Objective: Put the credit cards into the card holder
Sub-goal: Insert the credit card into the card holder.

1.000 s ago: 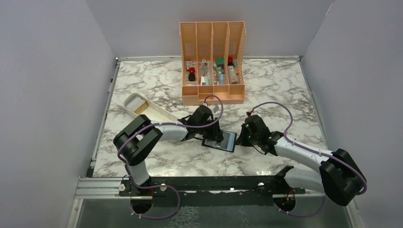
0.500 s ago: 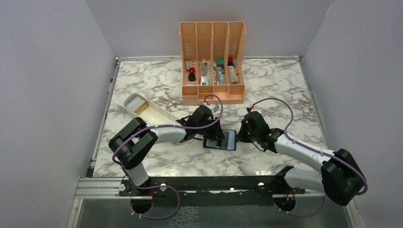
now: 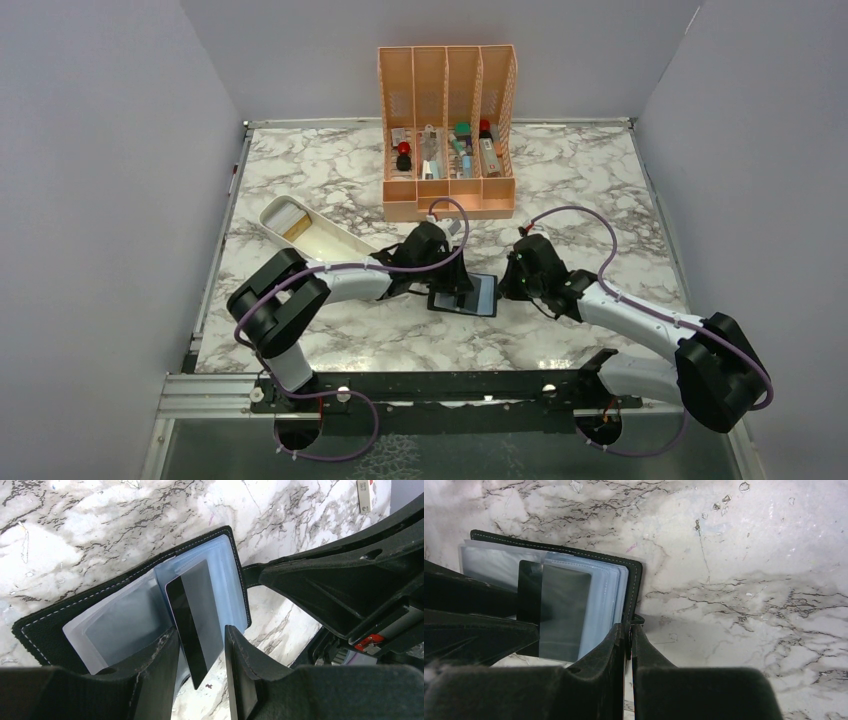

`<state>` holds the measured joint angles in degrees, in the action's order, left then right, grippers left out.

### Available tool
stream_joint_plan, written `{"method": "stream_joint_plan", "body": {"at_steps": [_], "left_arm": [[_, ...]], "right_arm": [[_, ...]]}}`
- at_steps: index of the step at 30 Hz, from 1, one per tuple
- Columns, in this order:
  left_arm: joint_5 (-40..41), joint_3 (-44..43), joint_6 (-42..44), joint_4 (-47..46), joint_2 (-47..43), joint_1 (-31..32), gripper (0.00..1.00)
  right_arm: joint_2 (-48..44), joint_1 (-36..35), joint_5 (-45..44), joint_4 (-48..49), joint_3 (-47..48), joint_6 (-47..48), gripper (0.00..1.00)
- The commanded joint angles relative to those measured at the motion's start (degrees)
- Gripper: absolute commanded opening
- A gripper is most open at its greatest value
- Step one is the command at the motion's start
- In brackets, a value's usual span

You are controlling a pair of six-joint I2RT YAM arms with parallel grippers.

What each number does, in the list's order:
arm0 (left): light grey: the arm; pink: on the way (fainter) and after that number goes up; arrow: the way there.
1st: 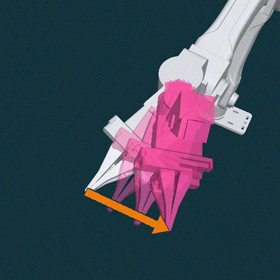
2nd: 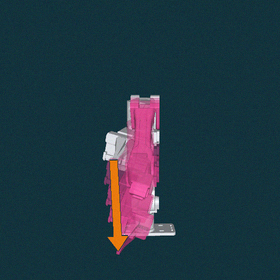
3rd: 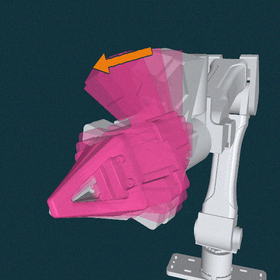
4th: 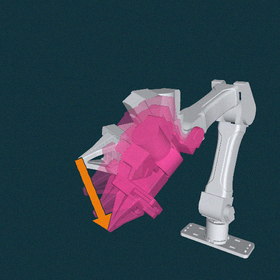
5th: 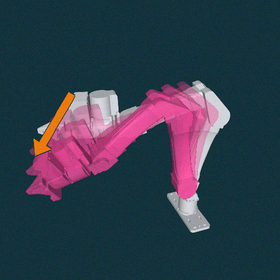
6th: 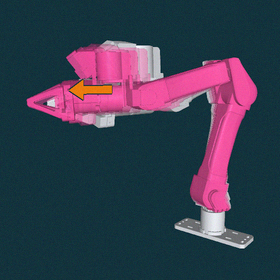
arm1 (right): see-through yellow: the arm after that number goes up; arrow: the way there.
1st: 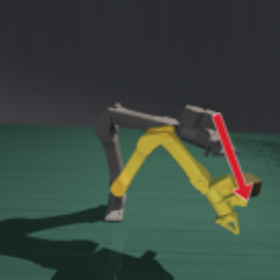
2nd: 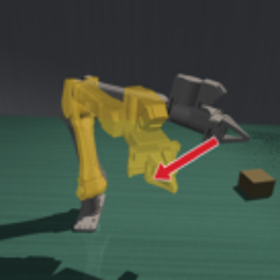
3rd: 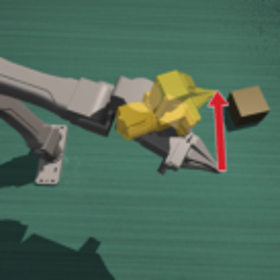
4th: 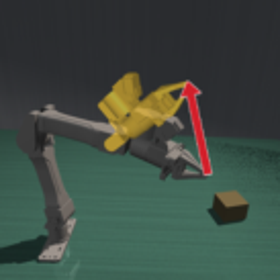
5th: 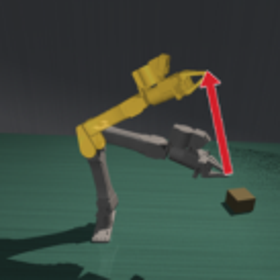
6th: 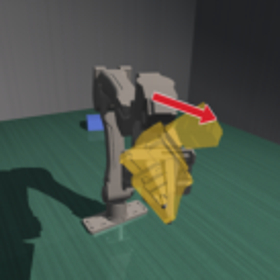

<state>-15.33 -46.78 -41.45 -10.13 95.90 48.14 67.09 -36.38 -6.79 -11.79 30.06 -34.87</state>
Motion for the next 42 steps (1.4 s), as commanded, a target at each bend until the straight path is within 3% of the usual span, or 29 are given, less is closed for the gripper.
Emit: {"method": "stream_joint_plan", "body": {"at_steps": [1, 7, 18, 42], "left_arm": [[0.9, -0.7, -0.5, -0.7, 1.2, 1.2, 0.41], [-0.9, 0.0, -1.8, -2.7, 3.0, 1.7, 0.42], [5.4, -2.4, 2.1, 6.8, -0.9, 1.8, 0.45], [-0.6, -2.7, -2.1, -3.8, 4.4, 3.3, 0.45]], "right_arm": [[-0.3, -0.1, -1.0, -0.2, 1.2, 0.3, 0.01], [0.8, 0.0, -1.1, -0.7, 2.4, 0.3, 0.01], [-0.4, -0.1, 0.1, 0.1, 0.7, -0.2, 0.01], [-1.0, -0.1, 0.5, 0.9, -0.1, -0.4, 0.01]]}}
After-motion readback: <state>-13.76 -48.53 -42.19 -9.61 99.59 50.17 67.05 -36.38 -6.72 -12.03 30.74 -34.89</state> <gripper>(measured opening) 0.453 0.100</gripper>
